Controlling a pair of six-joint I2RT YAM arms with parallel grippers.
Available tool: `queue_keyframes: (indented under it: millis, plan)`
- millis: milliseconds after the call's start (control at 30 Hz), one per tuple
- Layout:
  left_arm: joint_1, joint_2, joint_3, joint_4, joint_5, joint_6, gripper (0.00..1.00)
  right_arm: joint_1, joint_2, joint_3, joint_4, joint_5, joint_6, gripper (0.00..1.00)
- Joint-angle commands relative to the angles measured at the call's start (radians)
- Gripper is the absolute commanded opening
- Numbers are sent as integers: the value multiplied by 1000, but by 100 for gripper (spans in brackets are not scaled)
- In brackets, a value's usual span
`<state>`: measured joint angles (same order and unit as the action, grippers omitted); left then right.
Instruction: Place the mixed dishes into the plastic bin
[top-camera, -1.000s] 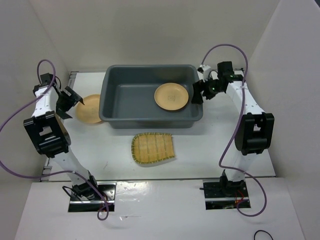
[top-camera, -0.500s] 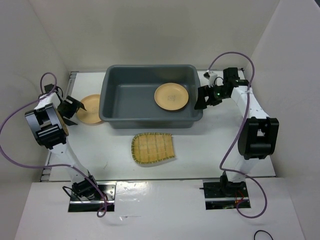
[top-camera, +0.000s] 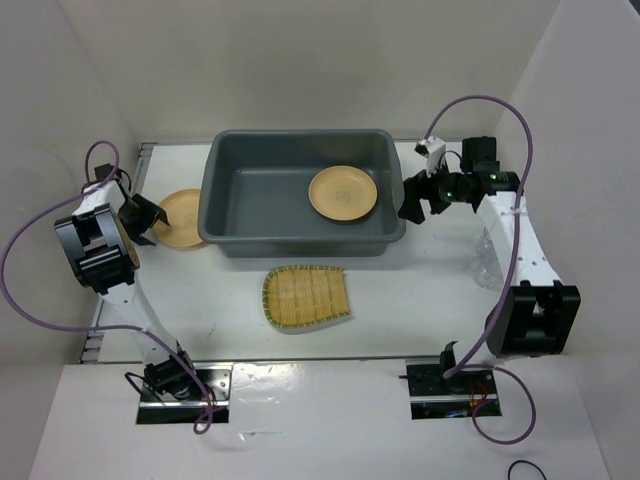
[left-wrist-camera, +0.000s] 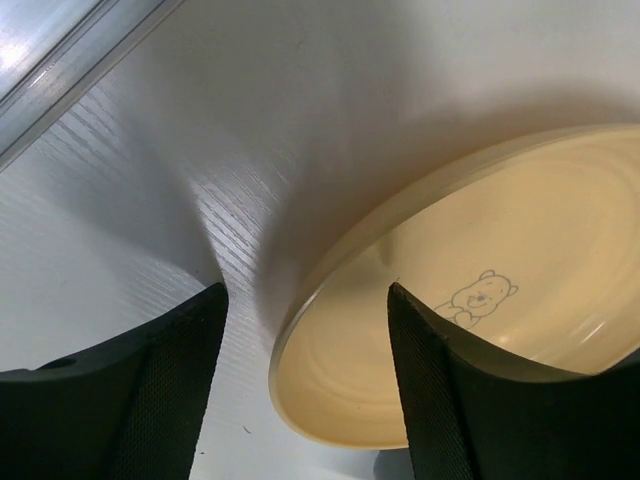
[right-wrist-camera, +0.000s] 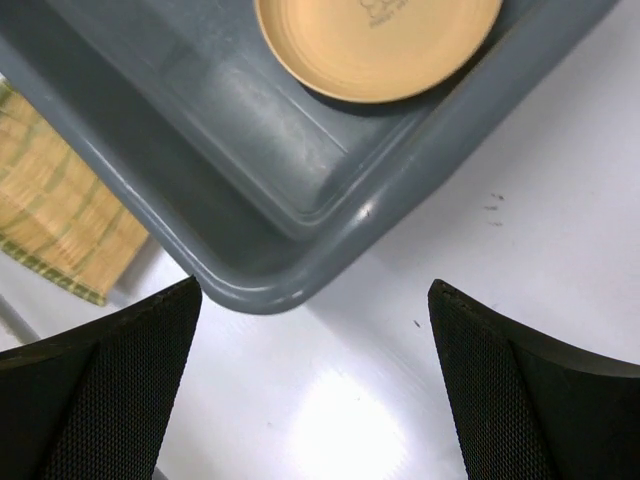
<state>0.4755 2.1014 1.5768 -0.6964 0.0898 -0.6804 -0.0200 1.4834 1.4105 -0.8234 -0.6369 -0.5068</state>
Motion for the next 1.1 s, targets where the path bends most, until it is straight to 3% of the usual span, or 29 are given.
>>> queue_keyframes:
  millis: [0, 100, 300, 400, 533, 633, 767, 800, 833, 867, 1000, 1067]
  plan:
    - [-9, 39, 46, -60, -64, 25, 74, -5, -99, -133, 137, 95, 38, 98]
    - [-18, 71, 93, -103, -64, 48, 75, 5, -230, -304, 369, 327, 135, 98]
    - [-37, 131, 193, -195, -116, 85, 76, 46, -466, -594, 694, 503, 93, 98]
    - [-37, 131, 193, -215, -143, 96, 74, 100, -566, -714, 817, 569, 138, 98]
    - [-46, 140, 215, -255, -144, 117, 71, 158, -678, -812, 860, 633, 244, 98]
    - [-46, 140, 206, -265, -144, 127, 62, 172, -762, -883, 941, 608, 217, 98]
    - [-55, 129, 181, -265, -153, 127, 37, 160, -798, -886, 902, 592, 166, 98]
    - [-55, 129, 170, -265, -153, 136, 27, 160, -810, -872, 879, 592, 153, 98]
    - [-55, 129, 170, -265, -141, 136, 8, 160, -819, -858, 845, 592, 121, 98]
    - [-55, 129, 160, -265, -128, 136, 1, 160, -834, -846, 770, 592, 87, 98]
    - [-55, 105, 100, -242, -128, 124, 0, 160, -1047, -846, 591, 623, -97, 98]
    - [-34, 69, 100, -233, -128, 96, 0, 160, -1285, -880, 503, 632, -108, 98]
